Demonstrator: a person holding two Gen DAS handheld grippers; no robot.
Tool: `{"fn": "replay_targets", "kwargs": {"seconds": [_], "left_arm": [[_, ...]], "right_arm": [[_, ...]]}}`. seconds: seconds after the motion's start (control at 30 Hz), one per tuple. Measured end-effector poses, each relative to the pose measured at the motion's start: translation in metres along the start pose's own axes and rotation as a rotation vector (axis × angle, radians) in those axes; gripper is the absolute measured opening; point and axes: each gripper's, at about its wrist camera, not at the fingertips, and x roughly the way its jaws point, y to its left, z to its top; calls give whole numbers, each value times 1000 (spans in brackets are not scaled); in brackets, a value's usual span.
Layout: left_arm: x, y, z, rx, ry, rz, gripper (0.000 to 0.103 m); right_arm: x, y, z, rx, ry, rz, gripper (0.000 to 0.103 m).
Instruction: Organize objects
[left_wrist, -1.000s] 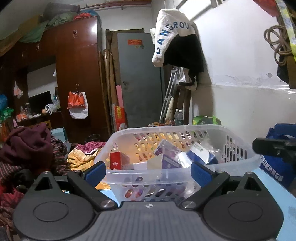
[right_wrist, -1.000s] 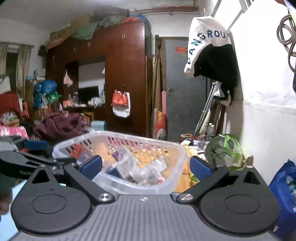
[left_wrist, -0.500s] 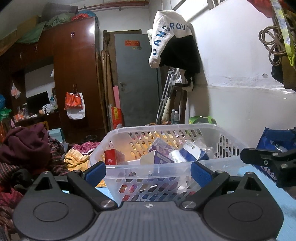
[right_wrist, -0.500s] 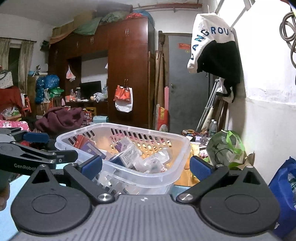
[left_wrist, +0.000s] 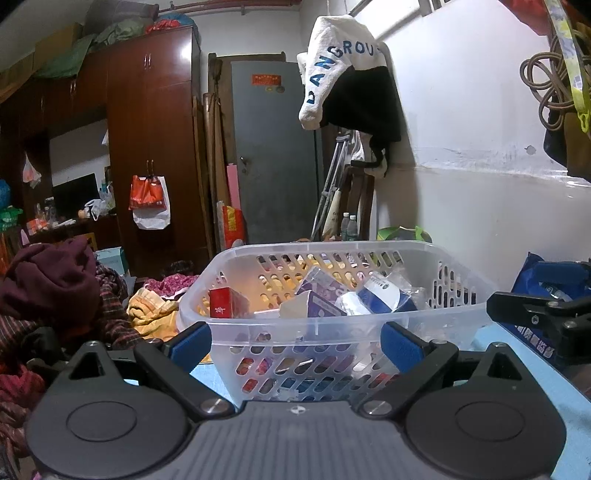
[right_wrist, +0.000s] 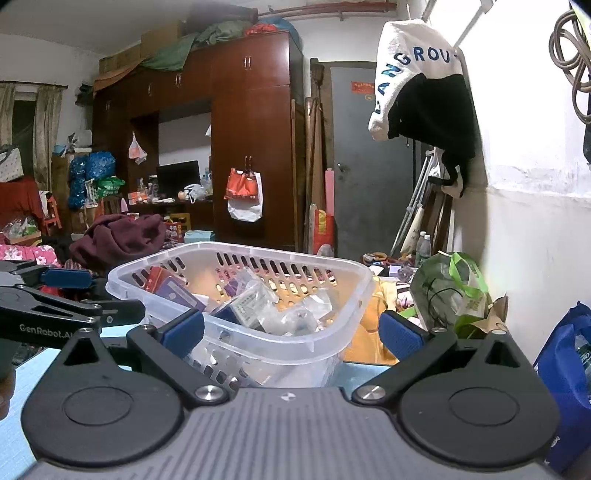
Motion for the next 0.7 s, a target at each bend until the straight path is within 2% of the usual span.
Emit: {"fn": "replay_targets", "kwargs": {"seconds": [0.7], "left_arm": [[-2,0,-4,-7,0,-19,99]], "right_arm": [[0,-5,-8,-9,8,-12,103]]}}
